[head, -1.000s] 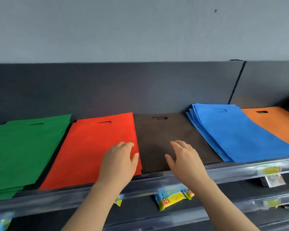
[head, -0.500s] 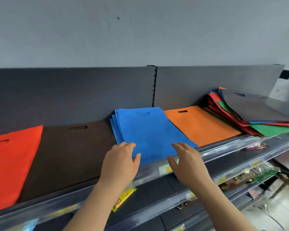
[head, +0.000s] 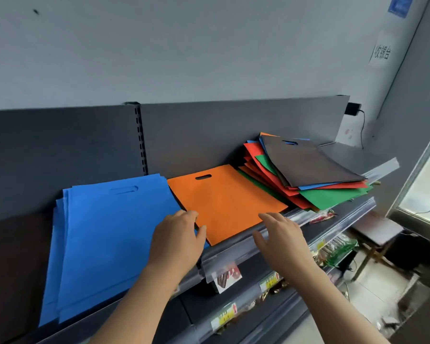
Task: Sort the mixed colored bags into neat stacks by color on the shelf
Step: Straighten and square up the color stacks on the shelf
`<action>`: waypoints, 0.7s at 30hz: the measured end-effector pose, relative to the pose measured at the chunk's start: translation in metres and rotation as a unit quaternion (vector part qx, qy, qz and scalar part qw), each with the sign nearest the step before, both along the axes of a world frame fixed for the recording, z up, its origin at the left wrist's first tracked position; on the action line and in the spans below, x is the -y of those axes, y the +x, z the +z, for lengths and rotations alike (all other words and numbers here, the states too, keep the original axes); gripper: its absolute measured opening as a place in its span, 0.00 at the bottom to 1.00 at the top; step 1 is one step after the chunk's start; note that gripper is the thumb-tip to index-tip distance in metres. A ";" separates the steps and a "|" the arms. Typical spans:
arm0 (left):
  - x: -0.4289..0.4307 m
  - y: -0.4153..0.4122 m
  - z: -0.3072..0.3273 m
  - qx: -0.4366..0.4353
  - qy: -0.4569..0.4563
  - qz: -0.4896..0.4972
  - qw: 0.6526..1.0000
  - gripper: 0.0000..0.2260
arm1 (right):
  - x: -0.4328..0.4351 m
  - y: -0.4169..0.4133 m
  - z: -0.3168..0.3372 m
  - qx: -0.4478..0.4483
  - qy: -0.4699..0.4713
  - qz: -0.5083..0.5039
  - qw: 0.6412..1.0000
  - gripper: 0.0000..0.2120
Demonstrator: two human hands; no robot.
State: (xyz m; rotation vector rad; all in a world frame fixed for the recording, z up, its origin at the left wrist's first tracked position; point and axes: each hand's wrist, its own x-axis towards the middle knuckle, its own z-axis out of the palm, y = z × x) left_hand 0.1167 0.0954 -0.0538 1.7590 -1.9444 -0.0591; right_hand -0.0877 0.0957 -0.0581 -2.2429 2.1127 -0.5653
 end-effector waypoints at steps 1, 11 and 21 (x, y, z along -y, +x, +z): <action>0.011 -0.008 0.001 0.002 -0.004 -0.004 1.000 0.17 | 0.009 -0.008 0.001 -0.003 -0.001 -0.008 1.000 0.19; 0.121 -0.090 0.014 0.021 -0.013 -0.067 0.997 0.16 | 0.102 -0.090 0.013 -0.005 -0.024 -0.073 0.997 0.20; 0.198 -0.193 0.010 -0.019 0.002 -0.072 0.997 0.14 | 0.203 -0.211 0.016 -0.044 -0.011 -0.111 0.993 0.17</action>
